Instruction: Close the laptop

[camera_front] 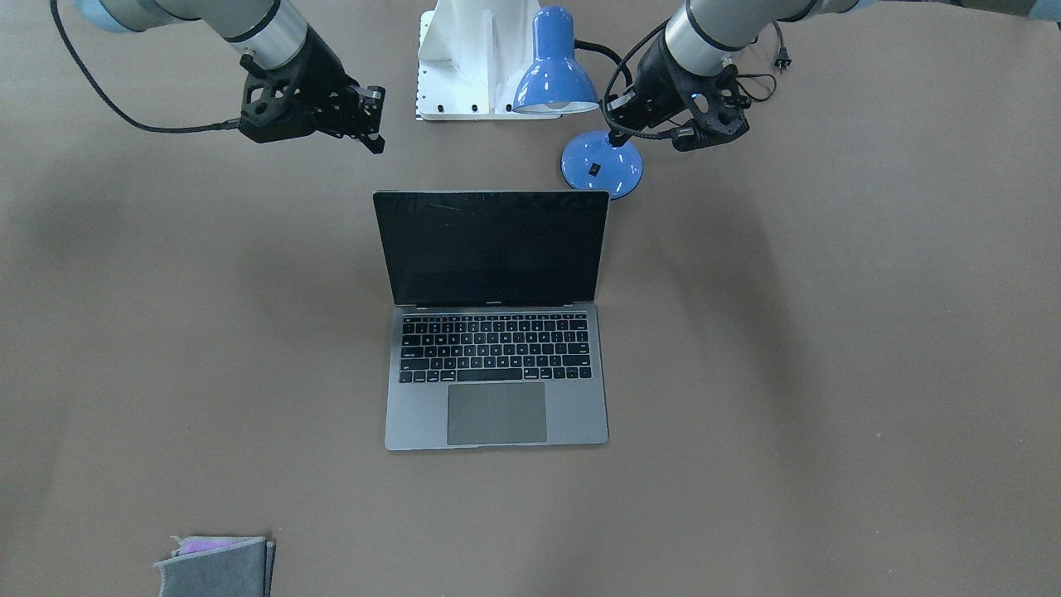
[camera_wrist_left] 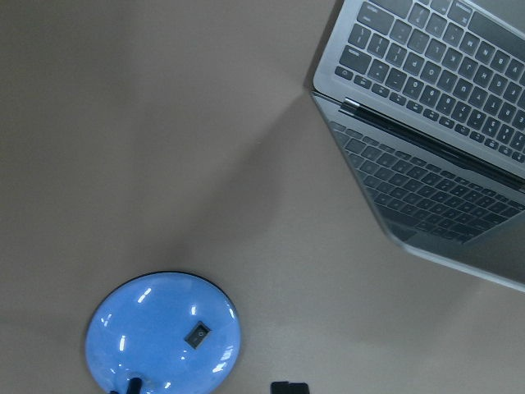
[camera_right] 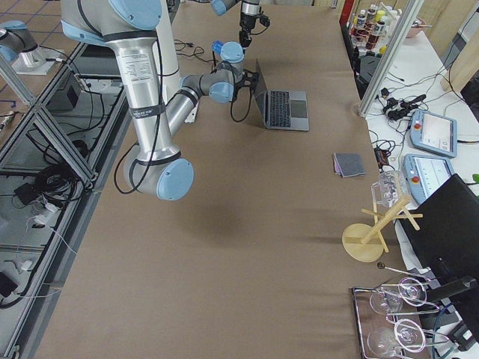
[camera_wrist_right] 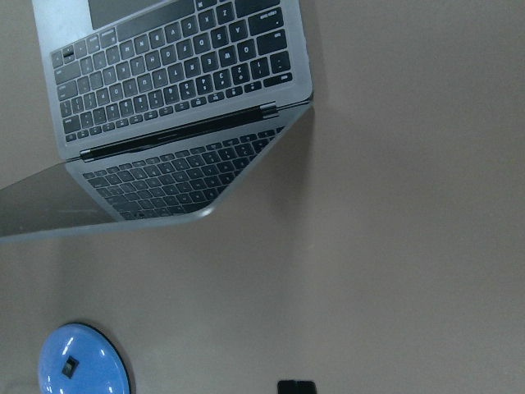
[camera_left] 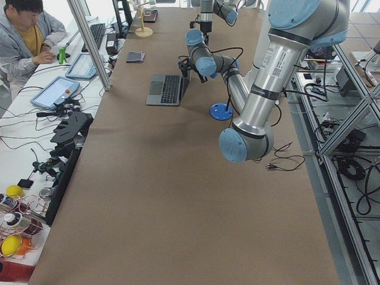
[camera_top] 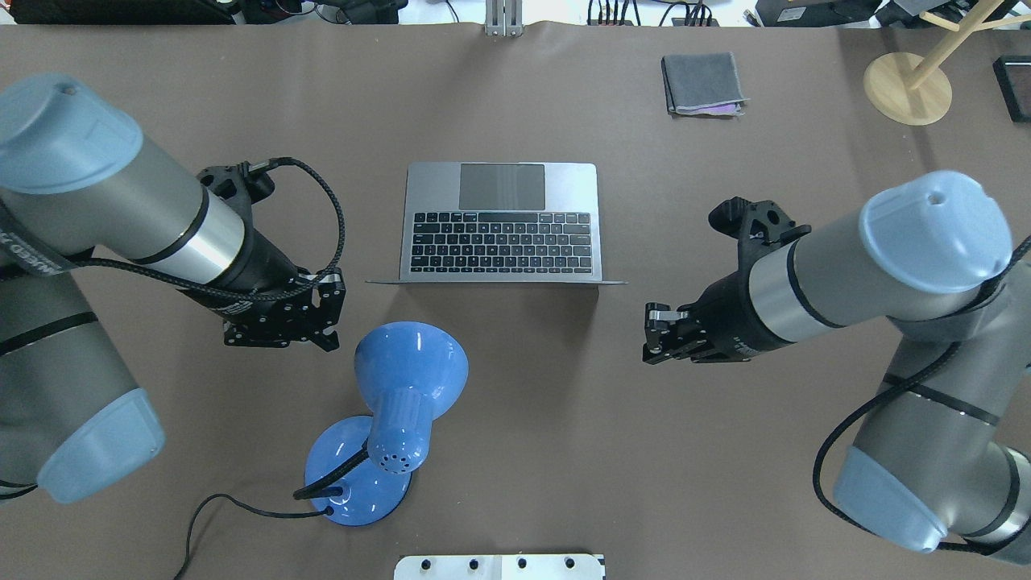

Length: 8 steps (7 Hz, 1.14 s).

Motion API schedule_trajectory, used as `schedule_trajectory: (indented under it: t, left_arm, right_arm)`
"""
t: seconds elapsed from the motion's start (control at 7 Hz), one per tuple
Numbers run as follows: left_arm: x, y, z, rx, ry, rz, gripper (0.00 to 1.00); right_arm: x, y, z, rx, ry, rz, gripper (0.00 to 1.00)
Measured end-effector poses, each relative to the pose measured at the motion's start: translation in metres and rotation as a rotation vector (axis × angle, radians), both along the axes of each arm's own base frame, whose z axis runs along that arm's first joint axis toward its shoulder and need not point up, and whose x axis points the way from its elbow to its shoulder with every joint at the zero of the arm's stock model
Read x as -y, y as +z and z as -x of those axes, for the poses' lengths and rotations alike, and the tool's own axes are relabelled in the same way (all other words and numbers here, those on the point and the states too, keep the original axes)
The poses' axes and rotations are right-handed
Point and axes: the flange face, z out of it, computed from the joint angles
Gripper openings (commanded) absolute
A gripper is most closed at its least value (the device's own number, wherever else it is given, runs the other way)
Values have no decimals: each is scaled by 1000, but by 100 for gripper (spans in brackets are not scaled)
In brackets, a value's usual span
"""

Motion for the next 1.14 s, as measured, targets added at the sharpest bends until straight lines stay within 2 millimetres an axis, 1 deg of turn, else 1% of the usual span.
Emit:
schedule_trajectory:
  t: [0.14, 0.29, 0.57, 0.86, 1.14]
  left_arm:
    - [4, -2, -6, 4, -3, -1, 0]
    - [10, -3, -12, 11, -11, -4, 0]
    - [21, -6, -23, 24, -32, -17, 0]
    - [28, -10, -31, 28, -37, -19, 0]
    - [32, -22, -33, 21, -55, -44, 0]
  right_arm:
    - [3, -12, 8, -14, 9, 1, 0]
    - [8, -16, 11, -27, 19, -1, 0]
    - [25, -17, 17, -46, 43, -1, 0]
    - [40, -22, 17, -47, 65, -4, 0]
    - [57, -28, 15, -47, 90, -4, 0]
